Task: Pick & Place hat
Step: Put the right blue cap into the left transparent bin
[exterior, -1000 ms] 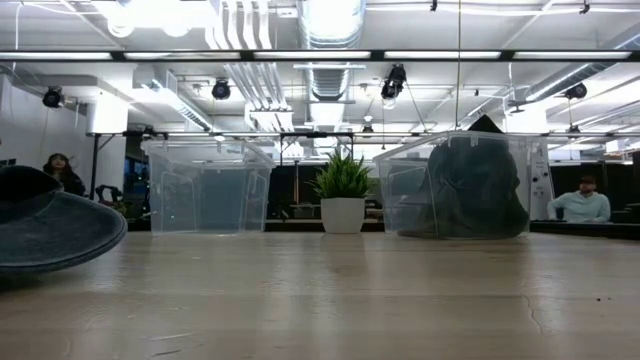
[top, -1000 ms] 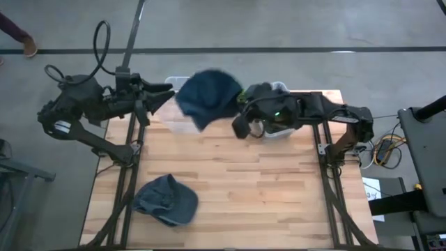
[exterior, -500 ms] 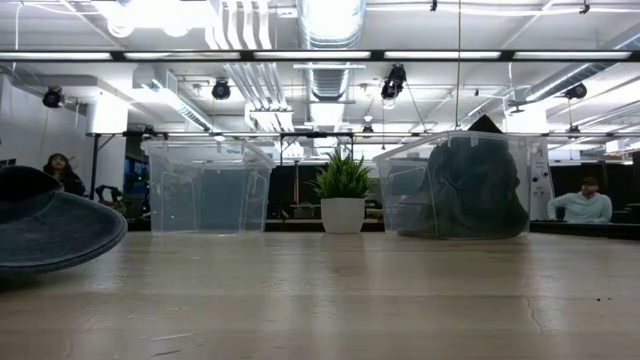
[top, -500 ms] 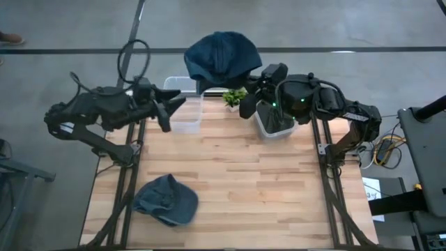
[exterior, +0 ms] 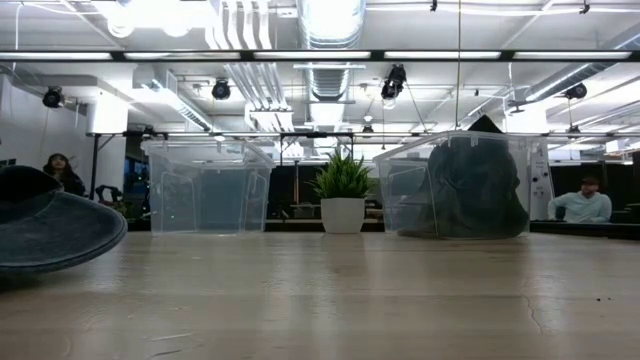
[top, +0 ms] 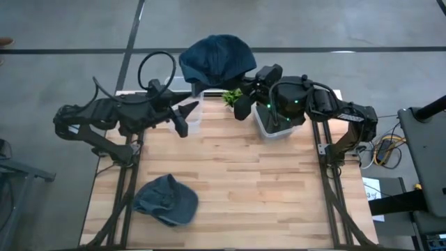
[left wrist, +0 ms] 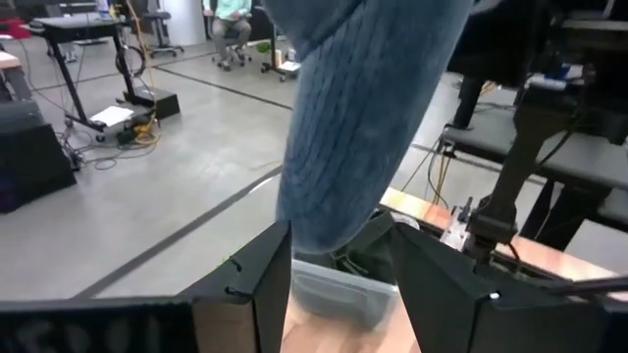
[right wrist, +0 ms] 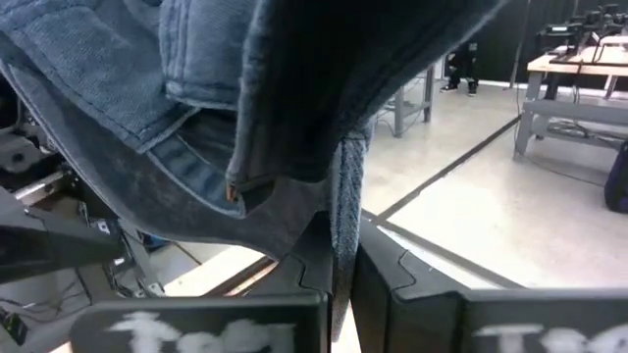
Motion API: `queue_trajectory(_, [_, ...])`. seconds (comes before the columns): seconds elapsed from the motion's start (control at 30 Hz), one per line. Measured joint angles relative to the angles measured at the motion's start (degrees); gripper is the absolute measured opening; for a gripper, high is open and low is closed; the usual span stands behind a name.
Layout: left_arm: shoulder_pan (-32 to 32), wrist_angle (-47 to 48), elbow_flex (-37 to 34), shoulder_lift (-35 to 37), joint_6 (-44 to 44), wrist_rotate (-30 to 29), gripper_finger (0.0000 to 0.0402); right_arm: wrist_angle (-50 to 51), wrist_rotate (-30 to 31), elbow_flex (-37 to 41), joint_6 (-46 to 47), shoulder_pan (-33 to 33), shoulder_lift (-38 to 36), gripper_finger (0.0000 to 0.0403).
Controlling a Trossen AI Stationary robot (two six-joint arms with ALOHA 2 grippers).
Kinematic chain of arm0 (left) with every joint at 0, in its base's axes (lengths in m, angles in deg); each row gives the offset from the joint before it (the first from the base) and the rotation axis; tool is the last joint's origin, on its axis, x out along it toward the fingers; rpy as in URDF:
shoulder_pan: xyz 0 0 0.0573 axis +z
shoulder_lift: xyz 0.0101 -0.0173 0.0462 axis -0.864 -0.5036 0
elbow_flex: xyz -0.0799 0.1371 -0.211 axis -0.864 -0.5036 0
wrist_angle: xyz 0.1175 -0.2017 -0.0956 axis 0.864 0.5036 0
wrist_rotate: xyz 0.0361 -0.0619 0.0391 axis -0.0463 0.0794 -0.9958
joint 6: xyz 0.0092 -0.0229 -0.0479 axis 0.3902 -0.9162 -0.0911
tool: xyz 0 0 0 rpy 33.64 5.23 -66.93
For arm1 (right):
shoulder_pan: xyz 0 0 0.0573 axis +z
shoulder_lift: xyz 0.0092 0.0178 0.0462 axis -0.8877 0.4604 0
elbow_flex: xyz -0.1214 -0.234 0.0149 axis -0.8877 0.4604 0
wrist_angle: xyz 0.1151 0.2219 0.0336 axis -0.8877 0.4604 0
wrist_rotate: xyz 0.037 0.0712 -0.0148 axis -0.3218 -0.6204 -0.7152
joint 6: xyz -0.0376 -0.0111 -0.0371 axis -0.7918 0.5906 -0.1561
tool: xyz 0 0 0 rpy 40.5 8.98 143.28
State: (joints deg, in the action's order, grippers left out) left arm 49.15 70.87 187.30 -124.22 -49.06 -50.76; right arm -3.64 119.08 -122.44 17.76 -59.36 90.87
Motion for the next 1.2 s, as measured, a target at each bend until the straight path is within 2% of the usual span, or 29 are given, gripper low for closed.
queue_trajectory(0.3, [-0.1, -5.2, 0.1, 0.5, 2.6, 0.0, 0.0170, -1.6, -3.5, 0.0, 0.4, 0.0, 0.5, 0.0008])
queue_trajectory(0.47, [0.0, -5.6, 0.1, 0.1, 2.5, -2.4, 0.0161, -3.0, -8.4, 0.1, 1.5, 0.0, 1.3, 0.0009])
queue_trajectory(0.6, [0.0, -5.6, 0.1, 0.1, 2.5, -2.9, 0.0118, -3.2, -8.7, 0.3, 1.5, 0.0, 1.3, 0.0011])
queue_trajectory(0.77, [0.1, -5.5, 0.1, 0.6, 2.7, -4.3, 0.0021, -3.1, -9.5, -0.2, 0.5, 0.0, 1.2, 0.0011])
queue_trajectory(0.93, [0.1, -5.1, 0.2, 1.2, 3.2, -4.7, 0.0007, -3.2, -10.0, -0.2, -0.6, 0.4, 1.2, 0.0013])
queue_trajectory(1.07, [0.0, -5.0, 0.1, 2.8, 3.8, -3.5, 0.0006, -2.3, -11.3, -0.2, -1.7, 1.0, 1.1, 0.0037])
queue_trajectory(1.2, [0.1, -6.5, 0.6, 4.5, 3.7, -4.5, 0.0005, 0.6, -11.9, -0.2, 0.3, 1.1, 0.8, 0.0095])
